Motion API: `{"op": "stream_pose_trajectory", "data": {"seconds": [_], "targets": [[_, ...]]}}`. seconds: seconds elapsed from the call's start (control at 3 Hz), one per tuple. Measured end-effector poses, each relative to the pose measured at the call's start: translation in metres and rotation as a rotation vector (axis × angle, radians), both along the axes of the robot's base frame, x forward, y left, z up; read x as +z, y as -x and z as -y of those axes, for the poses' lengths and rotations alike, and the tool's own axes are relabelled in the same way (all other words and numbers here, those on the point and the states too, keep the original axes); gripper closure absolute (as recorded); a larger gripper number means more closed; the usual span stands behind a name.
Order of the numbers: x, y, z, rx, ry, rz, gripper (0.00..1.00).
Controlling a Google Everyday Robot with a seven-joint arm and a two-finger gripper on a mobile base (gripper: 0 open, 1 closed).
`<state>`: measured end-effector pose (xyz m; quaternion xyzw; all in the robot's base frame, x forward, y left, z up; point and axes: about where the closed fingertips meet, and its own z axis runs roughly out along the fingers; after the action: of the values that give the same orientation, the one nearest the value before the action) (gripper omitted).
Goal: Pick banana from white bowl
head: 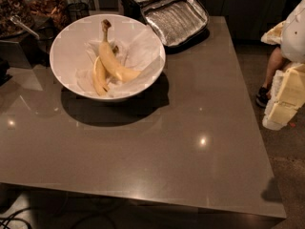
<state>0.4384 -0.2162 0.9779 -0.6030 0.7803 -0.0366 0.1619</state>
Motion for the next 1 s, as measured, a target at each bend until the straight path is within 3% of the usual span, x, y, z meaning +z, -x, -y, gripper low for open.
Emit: {"op": "stream_pose_trajectory", "data": {"seconds": [0.67,1.0], "targets": [[0.006,0.001,-0.009,-0.004,0.022,0.001,0.00],[0.019,0.000,-0.033,0.024,0.062,-0.010,0.00]]}}
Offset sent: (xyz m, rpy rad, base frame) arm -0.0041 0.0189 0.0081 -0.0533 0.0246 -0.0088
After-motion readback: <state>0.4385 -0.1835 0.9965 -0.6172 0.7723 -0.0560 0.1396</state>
